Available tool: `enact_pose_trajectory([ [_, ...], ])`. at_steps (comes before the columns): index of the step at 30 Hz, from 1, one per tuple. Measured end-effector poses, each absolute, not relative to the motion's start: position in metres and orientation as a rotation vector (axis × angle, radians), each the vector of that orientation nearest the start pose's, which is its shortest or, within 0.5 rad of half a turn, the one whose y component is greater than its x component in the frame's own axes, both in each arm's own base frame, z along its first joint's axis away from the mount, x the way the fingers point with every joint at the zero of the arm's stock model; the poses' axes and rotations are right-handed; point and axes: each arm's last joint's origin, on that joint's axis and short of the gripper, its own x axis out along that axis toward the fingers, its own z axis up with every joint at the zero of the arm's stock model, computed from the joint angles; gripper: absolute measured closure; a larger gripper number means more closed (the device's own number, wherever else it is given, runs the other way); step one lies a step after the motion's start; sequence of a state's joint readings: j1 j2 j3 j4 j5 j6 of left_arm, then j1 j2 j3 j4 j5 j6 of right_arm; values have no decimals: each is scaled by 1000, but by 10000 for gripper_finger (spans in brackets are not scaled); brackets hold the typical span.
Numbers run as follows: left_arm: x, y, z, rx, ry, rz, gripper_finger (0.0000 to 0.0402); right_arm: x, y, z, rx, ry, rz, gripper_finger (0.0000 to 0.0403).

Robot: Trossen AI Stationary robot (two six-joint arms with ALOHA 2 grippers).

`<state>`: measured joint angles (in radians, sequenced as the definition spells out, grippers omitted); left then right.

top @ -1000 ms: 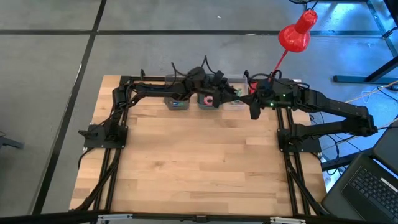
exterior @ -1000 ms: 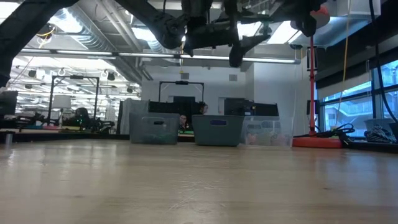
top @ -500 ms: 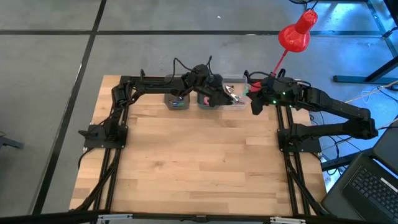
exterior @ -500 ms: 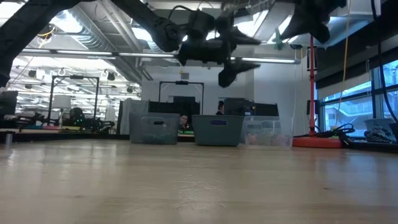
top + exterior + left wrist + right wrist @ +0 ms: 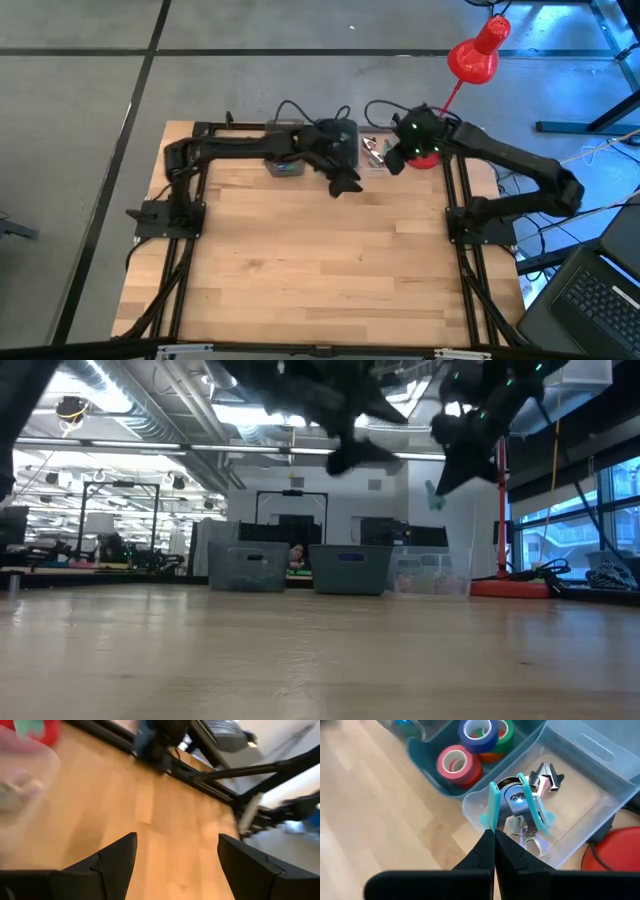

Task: Pick and place Stapler, Stapler remover, tape
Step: Put the light blue staple remover into the transparent bin

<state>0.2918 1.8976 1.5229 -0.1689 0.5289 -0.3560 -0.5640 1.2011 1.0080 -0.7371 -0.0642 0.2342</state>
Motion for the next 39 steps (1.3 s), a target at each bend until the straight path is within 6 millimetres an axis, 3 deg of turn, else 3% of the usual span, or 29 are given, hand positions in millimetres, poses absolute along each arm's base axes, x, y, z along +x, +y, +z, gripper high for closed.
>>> enact_pose_trajectory([
  [6, 375, 86, 331, -370, 353, -6, 139, 200, -164, 261, 546, 882, -554, 403],
  [9, 343, 82, 347, -332, 190, 22, 145, 199, -180, 248, 577, 899, -544, 403],
  [15, 275, 73, 358, -294, -94, 157, 153, 204, -208, 226, 571, 980, -536, 403],
  [20, 238, 65, 361, -273, -174, 230, 154, 216, -238, 221, 534, 1017, -555, 403],
  [27, 217, 60, 367, -270, -182, 230, 154, 228, -265, 200, 553, 1179, -539, 403],
  [32, 216, 59, 368, -336, -193, 223, 154, 229, -267, 182, 567, 1248, -516, 403],
  [39, 216, 59, 368, -356, -194, 221, 154, 230, -268, 180, 570, 1249, -516, 387],
])
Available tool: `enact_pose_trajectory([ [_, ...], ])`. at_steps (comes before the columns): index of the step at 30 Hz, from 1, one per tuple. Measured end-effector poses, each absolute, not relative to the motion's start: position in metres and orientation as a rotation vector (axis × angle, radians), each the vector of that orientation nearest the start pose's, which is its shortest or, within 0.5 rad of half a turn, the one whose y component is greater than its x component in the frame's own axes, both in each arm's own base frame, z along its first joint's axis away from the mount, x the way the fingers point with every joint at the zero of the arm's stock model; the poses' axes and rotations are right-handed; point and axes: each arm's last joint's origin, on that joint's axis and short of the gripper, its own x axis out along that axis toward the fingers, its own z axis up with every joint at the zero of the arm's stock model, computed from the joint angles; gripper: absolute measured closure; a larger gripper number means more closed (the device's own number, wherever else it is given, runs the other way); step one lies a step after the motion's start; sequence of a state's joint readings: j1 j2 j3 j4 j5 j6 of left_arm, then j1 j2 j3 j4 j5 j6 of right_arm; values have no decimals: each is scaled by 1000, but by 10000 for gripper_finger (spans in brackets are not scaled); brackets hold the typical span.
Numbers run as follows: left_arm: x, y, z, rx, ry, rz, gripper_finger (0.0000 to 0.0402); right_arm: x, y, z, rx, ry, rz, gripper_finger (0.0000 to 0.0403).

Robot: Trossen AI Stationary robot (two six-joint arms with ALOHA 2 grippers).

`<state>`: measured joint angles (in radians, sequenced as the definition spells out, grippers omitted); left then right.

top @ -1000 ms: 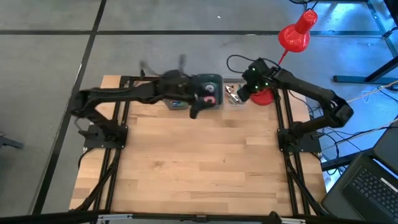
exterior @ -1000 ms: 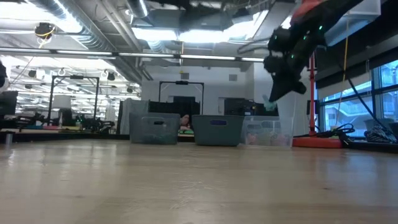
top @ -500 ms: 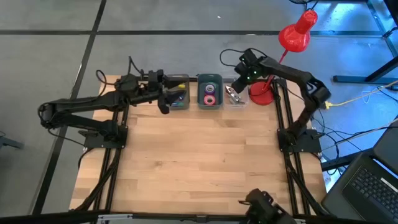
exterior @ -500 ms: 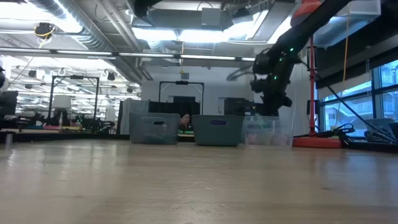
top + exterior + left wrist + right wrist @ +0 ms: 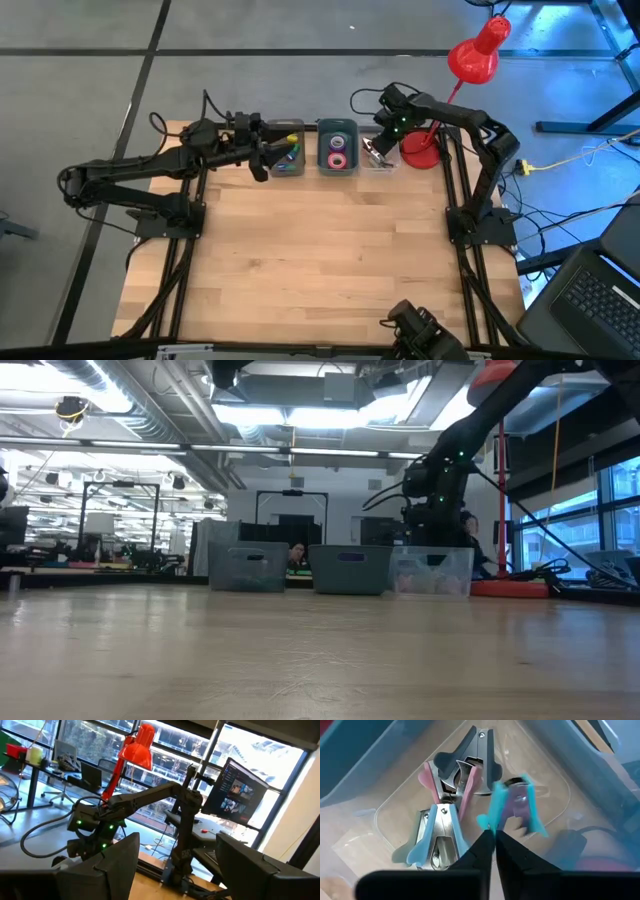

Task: Pick and place Stapler, Stapler remover, tape
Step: Put the light blue staple remover into the transparent bin, then return to Home Position

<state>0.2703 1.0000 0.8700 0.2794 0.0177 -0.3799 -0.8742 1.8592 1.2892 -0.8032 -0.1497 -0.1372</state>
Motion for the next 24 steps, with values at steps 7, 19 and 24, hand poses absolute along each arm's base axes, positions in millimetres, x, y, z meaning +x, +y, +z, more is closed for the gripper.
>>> enact_pose_trajectory([
  [7, 216, 59, 368, -356, -194, 220, 154, 230, -268, 181, 573, 1242, -511, 311],
  [19, 216, 59, 368, -356, -193, 219, 154, 229, -206, 296, 437, 922, -472, 288],
  [24, 216, 59, 368, -356, -193, 219, 154, 227, -140, 349, 389, 670, -391, 344],
])
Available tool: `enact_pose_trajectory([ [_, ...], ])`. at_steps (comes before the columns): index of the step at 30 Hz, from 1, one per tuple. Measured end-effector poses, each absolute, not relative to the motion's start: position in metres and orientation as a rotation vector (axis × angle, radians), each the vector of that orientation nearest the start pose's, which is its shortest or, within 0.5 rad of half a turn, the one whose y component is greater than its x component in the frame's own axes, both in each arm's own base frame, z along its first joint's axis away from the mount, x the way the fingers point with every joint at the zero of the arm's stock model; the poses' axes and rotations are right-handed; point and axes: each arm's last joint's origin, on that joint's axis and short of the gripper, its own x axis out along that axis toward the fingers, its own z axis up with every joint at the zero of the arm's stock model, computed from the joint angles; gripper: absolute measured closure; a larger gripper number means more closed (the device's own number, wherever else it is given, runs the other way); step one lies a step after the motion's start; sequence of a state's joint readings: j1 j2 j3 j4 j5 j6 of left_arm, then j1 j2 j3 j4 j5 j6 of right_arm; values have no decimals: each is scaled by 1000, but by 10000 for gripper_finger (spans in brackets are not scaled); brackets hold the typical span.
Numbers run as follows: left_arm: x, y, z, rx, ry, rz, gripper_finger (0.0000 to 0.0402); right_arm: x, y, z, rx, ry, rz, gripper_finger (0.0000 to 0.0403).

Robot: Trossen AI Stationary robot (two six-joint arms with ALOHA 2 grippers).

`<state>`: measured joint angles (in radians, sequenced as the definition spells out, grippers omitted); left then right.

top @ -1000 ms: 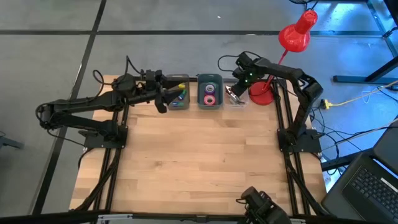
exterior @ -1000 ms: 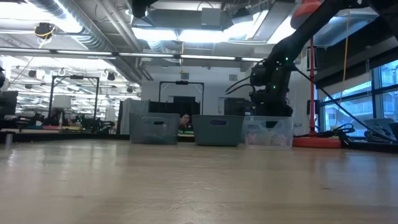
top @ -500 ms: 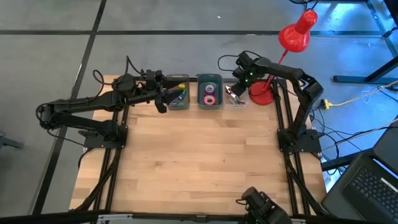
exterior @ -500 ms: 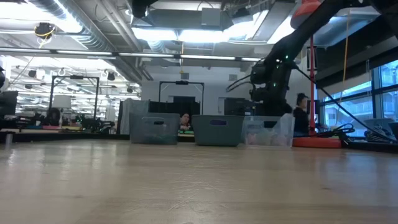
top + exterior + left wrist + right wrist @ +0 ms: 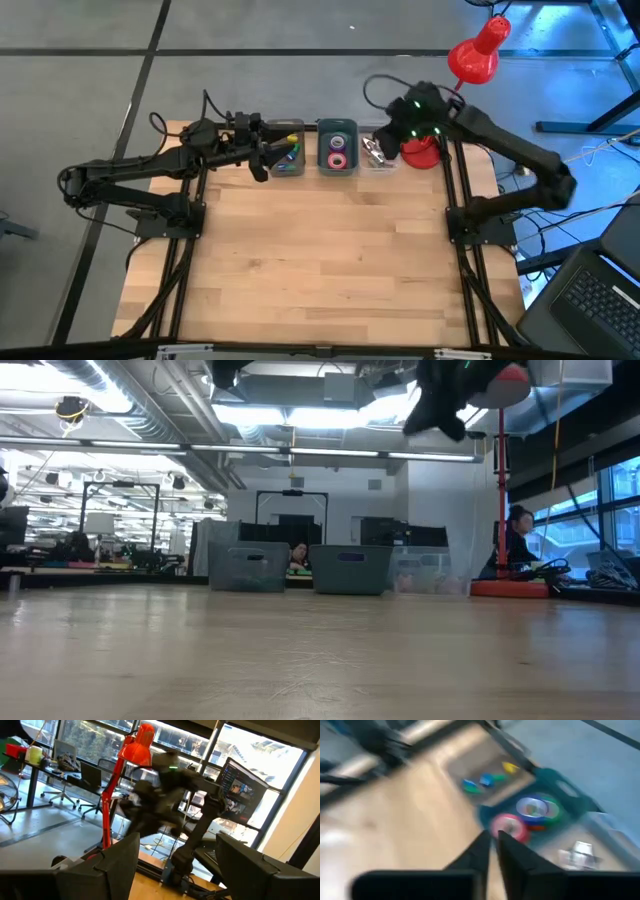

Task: Pick and place Stapler, Stapler remover, tape
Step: Return to Home Position

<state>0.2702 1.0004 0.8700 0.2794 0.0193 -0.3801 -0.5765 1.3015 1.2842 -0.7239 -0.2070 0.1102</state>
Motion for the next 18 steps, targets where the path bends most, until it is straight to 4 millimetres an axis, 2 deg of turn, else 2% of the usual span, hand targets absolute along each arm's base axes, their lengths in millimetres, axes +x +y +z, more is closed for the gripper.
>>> enact_pose_trajectory([
  [3, 216, 59, 368, -356, -193, 219, 154, 221, -107, 354, 419, 561, -323, 391],
  [5, 216, 59, 368, -356, -194, 219, 154, 213, -86, 347, 411, 486, -270, 394],
  [7, 216, 59, 368, -356, -193, 219, 154, 200, -68, 330, 407, 400, -207, 398],
  [9, 216, 59, 368, -356, -193, 219, 154, 186, -55, 305, 429, 309, -140, 399],
  [13, 216, 59, 368, -356, -193, 219, 154, 157, -40, 257, 480, 188, -106, 401],
  [15, 216, 59, 368, -356, -193, 219, 154, 145, -35, 242, 470, 151, -92, 401],
  [18, 216, 59, 368, -356, -194, 219, 154, 129, -30, 228, 353, 121, -32, 401],
])
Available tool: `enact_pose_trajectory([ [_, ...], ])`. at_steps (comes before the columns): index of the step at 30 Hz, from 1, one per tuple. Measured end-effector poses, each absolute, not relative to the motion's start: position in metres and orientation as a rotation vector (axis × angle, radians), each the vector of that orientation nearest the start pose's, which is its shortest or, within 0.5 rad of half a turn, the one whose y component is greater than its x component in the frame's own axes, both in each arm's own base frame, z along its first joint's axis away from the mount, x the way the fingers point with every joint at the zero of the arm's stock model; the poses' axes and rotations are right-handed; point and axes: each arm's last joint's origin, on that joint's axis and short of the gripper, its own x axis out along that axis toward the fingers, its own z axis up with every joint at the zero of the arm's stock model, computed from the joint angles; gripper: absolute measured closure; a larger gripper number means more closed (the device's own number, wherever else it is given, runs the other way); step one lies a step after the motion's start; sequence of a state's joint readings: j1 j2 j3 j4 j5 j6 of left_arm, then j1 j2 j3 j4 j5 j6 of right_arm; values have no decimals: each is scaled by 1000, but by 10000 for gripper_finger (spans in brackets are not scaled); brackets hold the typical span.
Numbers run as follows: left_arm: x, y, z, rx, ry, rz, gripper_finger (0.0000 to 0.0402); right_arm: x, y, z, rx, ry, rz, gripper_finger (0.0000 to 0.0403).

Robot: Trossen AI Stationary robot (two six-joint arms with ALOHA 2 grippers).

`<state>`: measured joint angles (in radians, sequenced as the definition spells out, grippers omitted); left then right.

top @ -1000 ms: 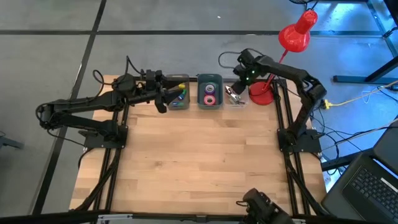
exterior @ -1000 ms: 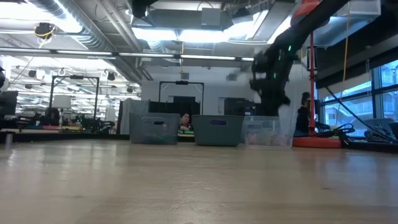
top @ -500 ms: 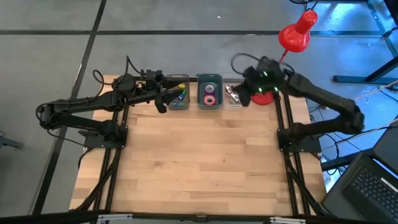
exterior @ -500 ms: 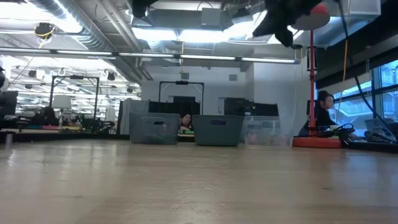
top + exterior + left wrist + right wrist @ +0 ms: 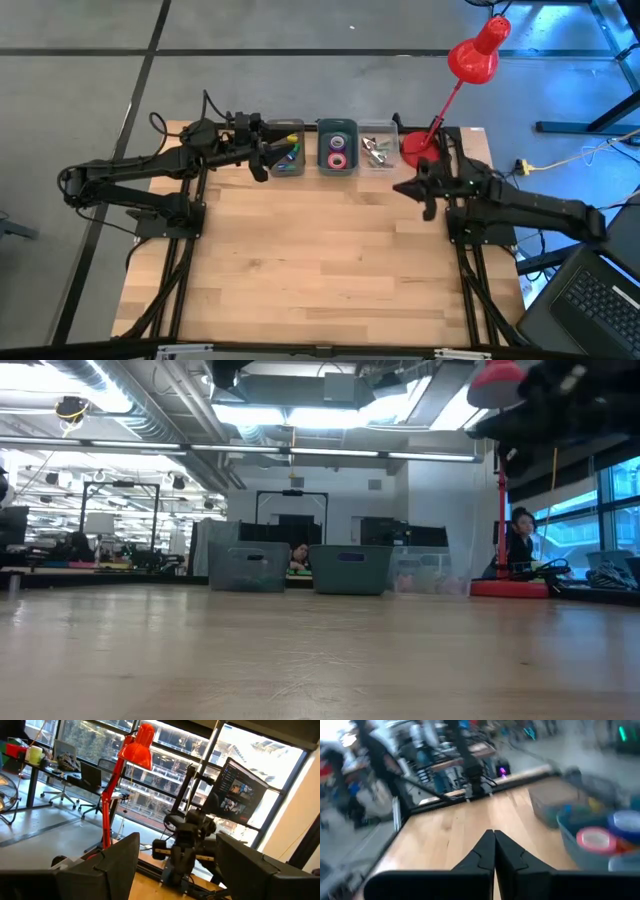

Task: Pick and place Stapler, Stapler remover, tape
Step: Return to Home Position

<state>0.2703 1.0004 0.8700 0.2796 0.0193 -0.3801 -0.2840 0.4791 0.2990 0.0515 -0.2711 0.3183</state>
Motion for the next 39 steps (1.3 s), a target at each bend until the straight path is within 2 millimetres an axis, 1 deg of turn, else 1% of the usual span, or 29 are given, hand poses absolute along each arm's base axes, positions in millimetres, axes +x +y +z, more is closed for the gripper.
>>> enact_pose_trajectory([
  [3, 216, 59, 368, -356, -193, 219, 154, 115, -24, 217, 176, 75, 36, 402],
  [4, 216, 59, 368, -356, -194, 219, 154, 110, -22, 213, 152, 65, 42, 402],
  [8, 216, 59, 368, -356, -194, 219, 154, 98, -20, 192, 180, 33, 5, 402],
  [12, 216, 59, 368, -356, -194, 219, 154, 94, -19, 171, 177, -2, 7, 397],
  [14, 216, 59, 368, -356, -193, 219, 154, 94, -19, 175, 158, -73, -1, 394],
  [15, 216, 59, 367, -357, -191, 220, 154, 94, -19, 173, 153, -77, -5, 393],
  [19, 216, 59, 367, -358, -184, 221, 154, 95, -20, 171, 128, -66, -24, 389],
  [36, 216, 59, 366, -359, -179, 222, 154, 95, -20, 171, 132, -64, -24, 386],
  [38, 214, 58, 363, -358, -176, 218, 154, 95, -20, 171, 132, -64, -24, 386],
  [39, 210, 57, 359, -361, -169, 218, 154, 95, -20, 171, 131, -64, -24, 386],
])
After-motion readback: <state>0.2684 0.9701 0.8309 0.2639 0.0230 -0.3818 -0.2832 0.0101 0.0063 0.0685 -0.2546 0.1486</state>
